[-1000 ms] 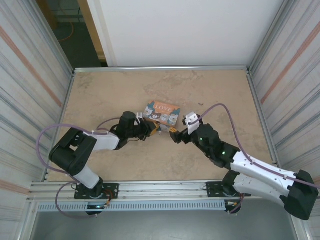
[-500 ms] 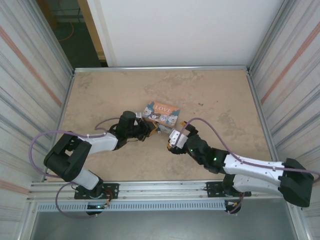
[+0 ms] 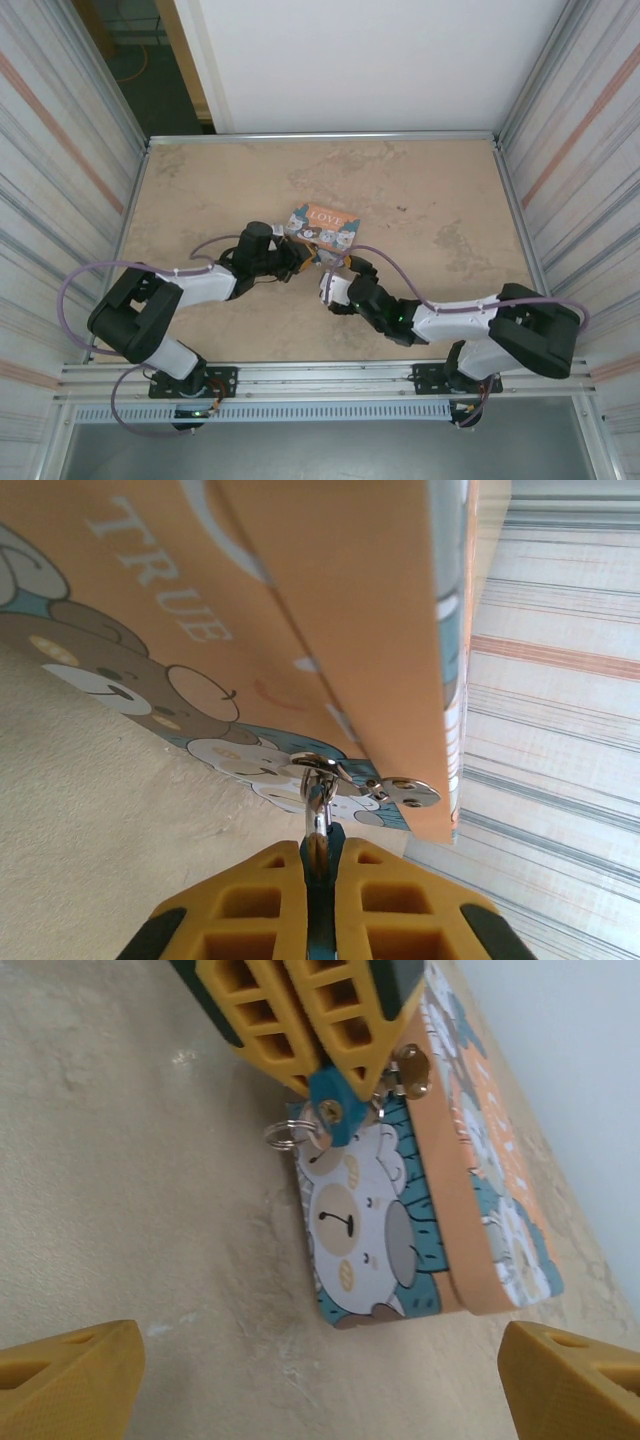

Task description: Unlock the padlock with the key

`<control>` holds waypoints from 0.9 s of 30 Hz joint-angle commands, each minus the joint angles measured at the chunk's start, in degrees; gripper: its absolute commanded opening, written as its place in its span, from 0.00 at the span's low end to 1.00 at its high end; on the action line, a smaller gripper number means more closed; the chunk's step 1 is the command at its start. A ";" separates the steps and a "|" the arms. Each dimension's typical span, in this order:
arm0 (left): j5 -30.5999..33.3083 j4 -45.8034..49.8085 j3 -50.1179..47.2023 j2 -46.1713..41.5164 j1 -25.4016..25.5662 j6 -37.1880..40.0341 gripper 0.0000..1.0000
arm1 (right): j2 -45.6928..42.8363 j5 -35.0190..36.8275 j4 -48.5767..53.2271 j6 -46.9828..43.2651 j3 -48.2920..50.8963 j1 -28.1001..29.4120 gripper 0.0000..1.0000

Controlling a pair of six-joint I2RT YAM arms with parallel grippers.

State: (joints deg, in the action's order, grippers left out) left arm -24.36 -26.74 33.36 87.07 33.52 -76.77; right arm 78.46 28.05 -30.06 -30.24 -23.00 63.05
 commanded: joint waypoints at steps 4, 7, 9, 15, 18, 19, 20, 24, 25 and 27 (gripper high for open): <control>0.01 -0.91 1.62 -2.08 0.65 0.05 0.00 | 3.06 -1.96 -5.24 -2.19 -3.68 0.01 0.77; 0.06 -1.16 1.38 -2.25 0.67 0.02 0.00 | 3.90 -3.21 -5.36 -2.37 -4.72 -0.45 0.70; 0.02 -1.38 1.35 -2.25 0.65 0.15 0.00 | 4.47 -3.53 -5.43 -2.67 -5.34 -0.69 0.65; 0.01 -1.45 1.35 -2.25 0.63 0.22 0.00 | 5.62 -3.71 -5.44 -2.99 -6.31 -1.24 0.49; 0.01 -1.39 1.40 -2.25 0.67 0.19 0.00 | 6.22 -3.53 -5.52 -2.72 -6.57 -1.19 0.43; 0.01 -1.42 1.40 -2.18 0.66 0.22 0.00 | 6.38 -3.38 -5.53 -2.65 -6.68 -1.21 0.41; -0.03 -1.55 1.35 -2.16 0.67 0.09 0.00 | 6.56 -3.31 -5.53 -2.56 -6.81 -1.18 0.40; -0.07 -1.68 1.35 -1.99 0.63 0.07 0.00 | 7.06 -3.15 -5.58 -2.28 -7.36 -1.18 0.35; -0.08 -1.71 1.35 -1.99 0.64 0.04 0.00 | 7.31 -3.18 -5.66 -2.20 -7.52 -1.18 0.34; -0.08 -1.78 1.35 -1.99 0.67 0.05 0.00 | 7.70 -3.18 -5.77 -2.10 -7.78 -1.09 0.33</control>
State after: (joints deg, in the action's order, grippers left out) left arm -24.36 -26.76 33.36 87.05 33.52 -76.77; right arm 85.23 25.04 -34.54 -33.08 -29.08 62.13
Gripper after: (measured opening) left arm 0.110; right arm 0.333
